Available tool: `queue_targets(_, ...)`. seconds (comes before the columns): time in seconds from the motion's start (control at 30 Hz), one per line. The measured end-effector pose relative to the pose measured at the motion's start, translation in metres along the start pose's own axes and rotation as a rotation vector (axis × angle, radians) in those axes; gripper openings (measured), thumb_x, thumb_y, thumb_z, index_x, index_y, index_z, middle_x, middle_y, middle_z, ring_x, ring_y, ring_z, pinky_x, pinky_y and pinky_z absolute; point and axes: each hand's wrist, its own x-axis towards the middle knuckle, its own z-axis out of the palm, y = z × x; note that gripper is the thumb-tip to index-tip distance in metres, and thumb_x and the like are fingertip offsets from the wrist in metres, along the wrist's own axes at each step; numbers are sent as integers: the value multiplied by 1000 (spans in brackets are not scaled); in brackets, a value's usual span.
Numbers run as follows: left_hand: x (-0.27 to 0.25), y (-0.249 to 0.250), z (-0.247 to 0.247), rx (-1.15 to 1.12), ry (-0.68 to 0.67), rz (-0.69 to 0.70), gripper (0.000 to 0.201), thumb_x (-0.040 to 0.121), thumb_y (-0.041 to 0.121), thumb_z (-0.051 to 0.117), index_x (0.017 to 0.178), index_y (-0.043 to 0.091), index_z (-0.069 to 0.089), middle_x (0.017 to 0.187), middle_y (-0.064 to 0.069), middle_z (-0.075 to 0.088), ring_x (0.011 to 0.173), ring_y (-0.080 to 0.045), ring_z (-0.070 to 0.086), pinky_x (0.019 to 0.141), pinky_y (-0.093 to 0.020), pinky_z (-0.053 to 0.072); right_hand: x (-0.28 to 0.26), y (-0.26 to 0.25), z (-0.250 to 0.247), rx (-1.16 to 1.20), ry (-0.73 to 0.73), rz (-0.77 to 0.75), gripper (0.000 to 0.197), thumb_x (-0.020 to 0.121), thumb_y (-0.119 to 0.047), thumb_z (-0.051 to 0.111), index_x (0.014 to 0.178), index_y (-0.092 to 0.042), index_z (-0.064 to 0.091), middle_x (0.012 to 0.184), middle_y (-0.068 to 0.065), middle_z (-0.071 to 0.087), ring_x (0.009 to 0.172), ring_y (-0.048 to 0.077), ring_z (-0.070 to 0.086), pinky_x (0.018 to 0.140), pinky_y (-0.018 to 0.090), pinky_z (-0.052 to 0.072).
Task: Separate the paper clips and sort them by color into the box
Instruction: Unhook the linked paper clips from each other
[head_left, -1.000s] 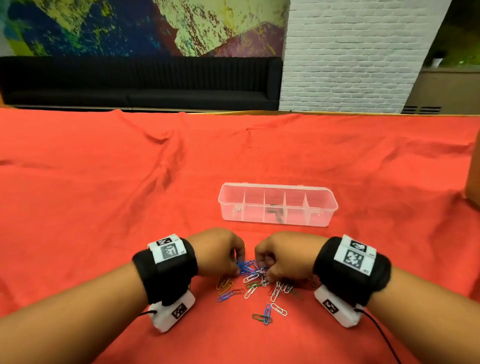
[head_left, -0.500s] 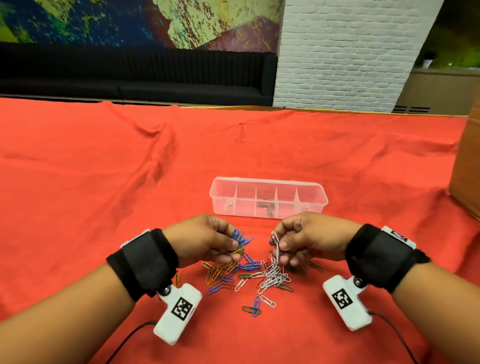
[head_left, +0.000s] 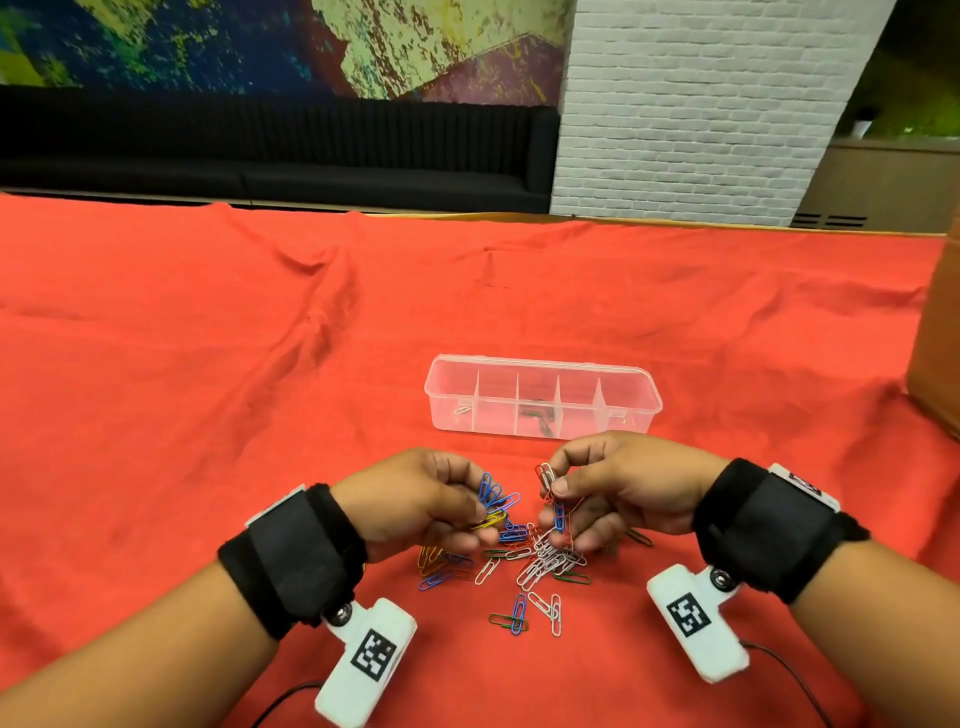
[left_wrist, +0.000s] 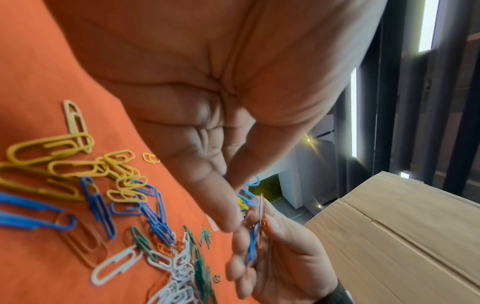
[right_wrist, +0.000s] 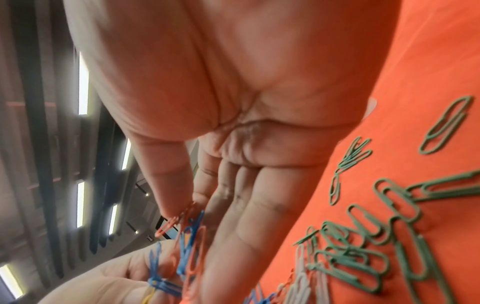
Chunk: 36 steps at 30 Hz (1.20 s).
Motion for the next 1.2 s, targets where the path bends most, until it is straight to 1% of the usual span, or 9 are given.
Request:
queue_targets(0.07, -1, -1, 1, -50, 3, -6, 22, 88, -12, 51, 101, 2, 60, 80, -14, 65, 74, -21, 73, 59, -23, 59, 0, -1, 2, 48, -7, -6, 8, 94, -6, 57, 91, -14, 55, 100, 21, 70, 86, 34, 70, 71, 37, 60)
queue_targets(0.13, -2, 0, 4, -107, -4, -20, 22, 81, -2, 58, 100, 6, 62, 78, -13, 65, 72, -22, 72, 58, -26, 59, 1, -1, 5, 85, -16, -23, 8, 93, -7, 58, 88, -13, 56, 100, 22, 69, 87, 35, 68, 76, 40, 59)
queue_targets(0.23, -2, 1, 11, -140, -36, -9, 21, 74, 18, 72, 91, 14, 61, 75, -8, 63, 66, -19, 65, 54, -27, 53, 2, 0, 10, 84, -39, -61, 6, 91, -9, 62, 86, -12, 59, 97, 21, 69, 90, 34, 66, 76, 38, 59)
queue_targets(0.3, 1, 1, 16, -119, -27, 15, 23, 73, 25, 77, 87, 17, 61, 75, -5, 64, 61, -15, 61, 49, -23, 51, 3, 0, 13, 49, -49, -78, 5, 90, -9, 64, 88, -11, 60, 96, 21, 69, 85, 30, 66, 73, 33, 60)
queue_targets(0.5, 9, 3, 22, -54, 27, 99, 8, 87, 9, 68, 89, 12, 61, 66, 0, 57, 56, -10, 53, 47, -21, 48, 5, -2, 18, -10, 7, -130, 7, 92, -2, 60, 92, -8, 57, 83, 16, 69, 72, 24, 66, 61, 28, 57)
queue_targets(0.7, 8, 5, 17, -44, 80, 117, 10, 89, 7, 63, 82, 14, 62, 65, -4, 56, 53, -12, 51, 43, -21, 41, 2, -7, 15, -25, 34, -136, 7, 94, -3, 57, 90, -9, 57, 78, 12, 66, 70, 21, 66, 56, 26, 55)
queue_targets(0.93, 8, 16, 3, -97, 197, 123, 16, 89, 8, 58, 76, 17, 60, 63, -6, 53, 52, -15, 48, 44, -21, 35, 8, -25, -1, -35, 243, -164, 16, 91, -5, 60, 77, -14, 57, 62, 5, 55, 51, 15, 53, 42, 21, 41)
queue_targets(1.07, 8, 18, -7, -139, 256, 125, 18, 88, 8, 57, 72, 17, 59, 65, -5, 51, 53, -15, 47, 45, -22, 34, 26, -49, -11, -200, 376, -209, 17, 91, -9, 61, 76, -12, 56, 56, 2, 48, 46, 13, 42, 40, 19, 30)
queue_targets(1.2, 7, 13, -12, -220, 269, 127, 19, 86, 7, 57, 70, 18, 60, 65, -5, 50, 51, -14, 47, 45, -22, 35, 54, -78, -16, -450, 472, -211, 22, 90, -16, 65, 70, -12, 56, 54, 1, 50, 44, 15, 39, 40, 22, 30)
